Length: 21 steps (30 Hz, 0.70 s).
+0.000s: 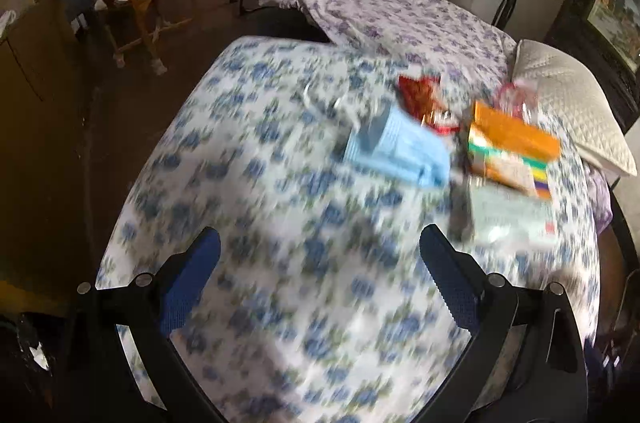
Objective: Collect trash
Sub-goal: 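Grasp the white paper cup with the right gripper, then grasp the blue face mask with the left gripper while the right holds the paper cup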
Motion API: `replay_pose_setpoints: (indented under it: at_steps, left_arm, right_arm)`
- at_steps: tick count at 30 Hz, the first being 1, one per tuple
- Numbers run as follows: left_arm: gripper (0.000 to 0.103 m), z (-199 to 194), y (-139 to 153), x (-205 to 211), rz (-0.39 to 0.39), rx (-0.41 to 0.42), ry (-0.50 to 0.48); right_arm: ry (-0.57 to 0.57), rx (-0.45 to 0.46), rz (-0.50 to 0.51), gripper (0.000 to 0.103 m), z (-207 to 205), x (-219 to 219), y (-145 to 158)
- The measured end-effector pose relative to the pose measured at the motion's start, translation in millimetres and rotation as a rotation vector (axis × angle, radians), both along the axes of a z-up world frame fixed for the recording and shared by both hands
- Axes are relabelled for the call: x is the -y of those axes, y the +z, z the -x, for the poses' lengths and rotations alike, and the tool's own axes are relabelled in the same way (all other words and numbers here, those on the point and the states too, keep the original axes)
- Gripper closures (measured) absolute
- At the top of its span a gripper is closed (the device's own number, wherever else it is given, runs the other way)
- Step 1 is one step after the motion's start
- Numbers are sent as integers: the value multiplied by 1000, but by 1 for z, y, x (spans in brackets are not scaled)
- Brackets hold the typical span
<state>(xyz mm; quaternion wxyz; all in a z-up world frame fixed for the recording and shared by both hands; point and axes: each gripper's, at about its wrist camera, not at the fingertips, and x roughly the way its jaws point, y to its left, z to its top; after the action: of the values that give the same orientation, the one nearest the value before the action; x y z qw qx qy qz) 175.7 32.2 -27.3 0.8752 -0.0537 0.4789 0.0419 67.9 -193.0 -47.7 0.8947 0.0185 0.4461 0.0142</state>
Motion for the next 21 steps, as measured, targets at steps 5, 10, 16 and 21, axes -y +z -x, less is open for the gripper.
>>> replay_pose_setpoints:
  at_steps: [5,10,16,21]
  left_arm:
    - [7,-28,-4,6,67,-19,21]
    - [7,-50,-14,12,88,-33,35]
    - [7,-65,-23,23,79,-45,45]
    - [7,-60,-17,19,12,-46,39]
  right_arm:
    - [14,1,-12,42,1,2,2]
    - [25,-17,-22,42,-2,1,-2]
    - [26,-31,-4,42,-4,-5,-7]
    - [35,-26,-1,41,-2,-11,-4]
